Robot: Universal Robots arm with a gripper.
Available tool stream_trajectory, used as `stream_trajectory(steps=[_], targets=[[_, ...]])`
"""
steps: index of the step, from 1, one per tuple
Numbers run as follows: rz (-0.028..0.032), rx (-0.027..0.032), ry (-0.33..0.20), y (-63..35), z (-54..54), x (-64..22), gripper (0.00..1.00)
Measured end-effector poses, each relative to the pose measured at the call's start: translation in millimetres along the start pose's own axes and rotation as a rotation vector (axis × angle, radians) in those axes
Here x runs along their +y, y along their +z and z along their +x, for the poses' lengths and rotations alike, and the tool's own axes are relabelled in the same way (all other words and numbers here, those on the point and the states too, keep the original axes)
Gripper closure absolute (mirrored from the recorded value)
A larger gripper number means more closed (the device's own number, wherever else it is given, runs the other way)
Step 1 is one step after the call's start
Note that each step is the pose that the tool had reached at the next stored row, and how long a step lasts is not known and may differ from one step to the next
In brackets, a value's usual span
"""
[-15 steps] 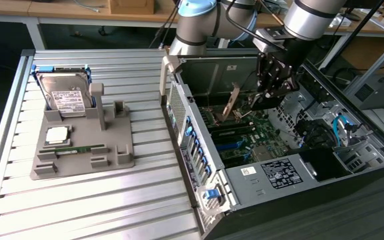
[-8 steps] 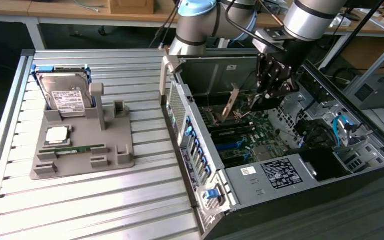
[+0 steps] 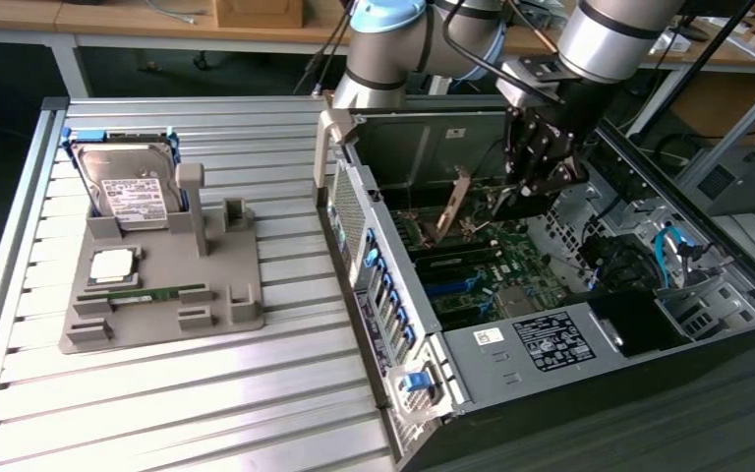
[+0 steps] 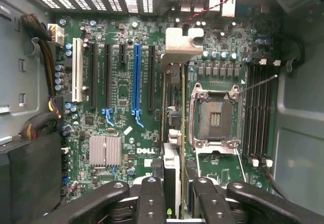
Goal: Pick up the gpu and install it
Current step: 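Insert the gpu into the slot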
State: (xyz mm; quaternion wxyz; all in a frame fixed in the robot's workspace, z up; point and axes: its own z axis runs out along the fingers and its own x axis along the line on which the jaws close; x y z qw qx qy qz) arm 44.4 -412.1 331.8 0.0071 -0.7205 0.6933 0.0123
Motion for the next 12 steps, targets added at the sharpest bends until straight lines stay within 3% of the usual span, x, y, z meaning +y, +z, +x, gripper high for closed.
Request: stream_trajectory(steps=[12], targets=[[0.0000, 0.0000, 0.000, 0.4, 2.3, 1.3, 0.73]])
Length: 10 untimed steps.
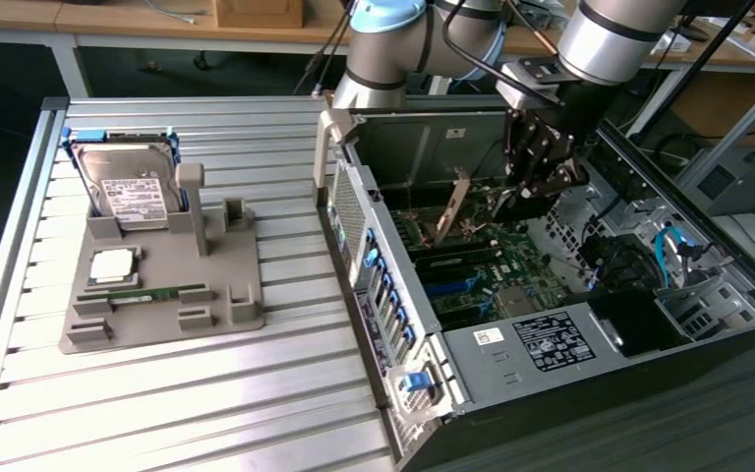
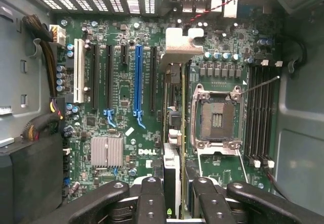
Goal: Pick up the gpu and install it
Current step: 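Insert the gpu into the slot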
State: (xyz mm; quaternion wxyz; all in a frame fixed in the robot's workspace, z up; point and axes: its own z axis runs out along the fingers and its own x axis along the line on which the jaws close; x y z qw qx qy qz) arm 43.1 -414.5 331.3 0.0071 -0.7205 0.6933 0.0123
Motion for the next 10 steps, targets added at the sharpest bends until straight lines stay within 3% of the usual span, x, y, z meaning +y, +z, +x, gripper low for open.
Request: stream_trajectory(steps=[10], targets=[[0.0000, 0.0001, 0.000, 0.3, 2.7, 1.6, 0.73]])
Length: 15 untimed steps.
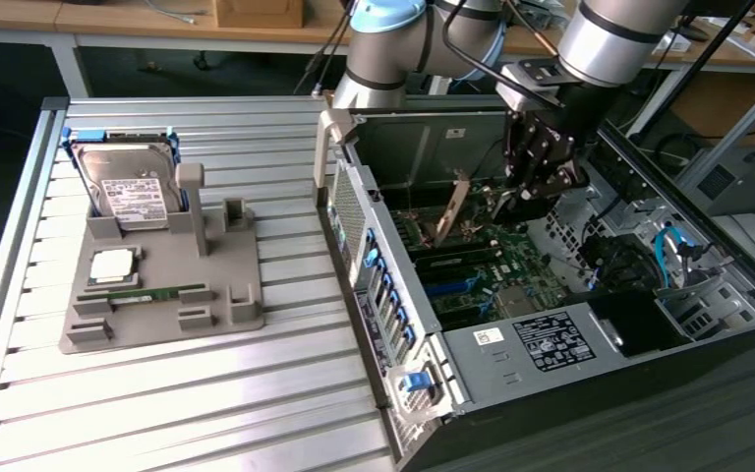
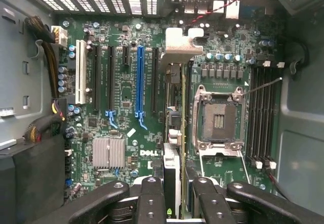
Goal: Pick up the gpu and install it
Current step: 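Insert the gpu into the slot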
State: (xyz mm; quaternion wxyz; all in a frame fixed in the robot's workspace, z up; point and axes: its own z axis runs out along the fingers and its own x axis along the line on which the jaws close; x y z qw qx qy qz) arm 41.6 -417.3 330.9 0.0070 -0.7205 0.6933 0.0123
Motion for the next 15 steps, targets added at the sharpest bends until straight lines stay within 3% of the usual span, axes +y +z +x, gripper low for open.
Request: stream_trajectory(steps=[15], targets=[[0.0000, -0.0001, 0.000, 0.4, 3.3, 1.4, 0.73]])
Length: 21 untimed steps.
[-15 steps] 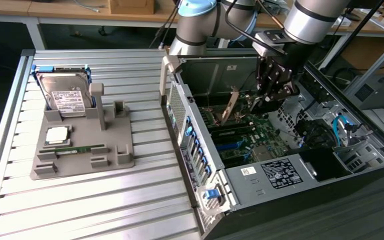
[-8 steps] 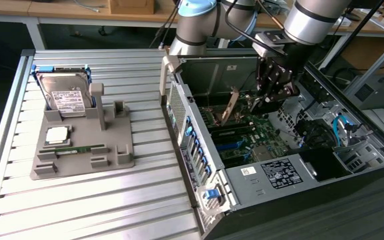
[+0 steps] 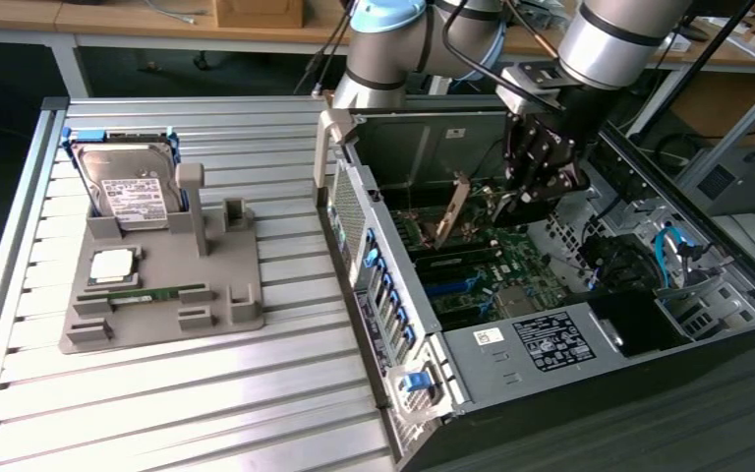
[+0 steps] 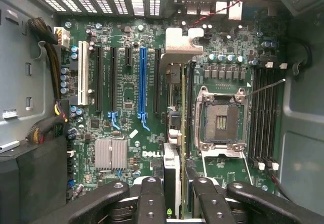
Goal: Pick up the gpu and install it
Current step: 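Insert the gpu into the slot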
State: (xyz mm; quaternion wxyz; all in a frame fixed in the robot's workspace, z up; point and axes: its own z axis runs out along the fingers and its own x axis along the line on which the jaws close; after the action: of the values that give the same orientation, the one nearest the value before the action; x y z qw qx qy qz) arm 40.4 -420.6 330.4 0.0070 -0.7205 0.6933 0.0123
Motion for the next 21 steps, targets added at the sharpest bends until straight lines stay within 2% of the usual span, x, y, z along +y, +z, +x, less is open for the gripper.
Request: stream_trajectory(steps=[21], targets=[[0.0000, 0.0000, 0.000, 0.7, 4.4, 2.5, 0.73]])
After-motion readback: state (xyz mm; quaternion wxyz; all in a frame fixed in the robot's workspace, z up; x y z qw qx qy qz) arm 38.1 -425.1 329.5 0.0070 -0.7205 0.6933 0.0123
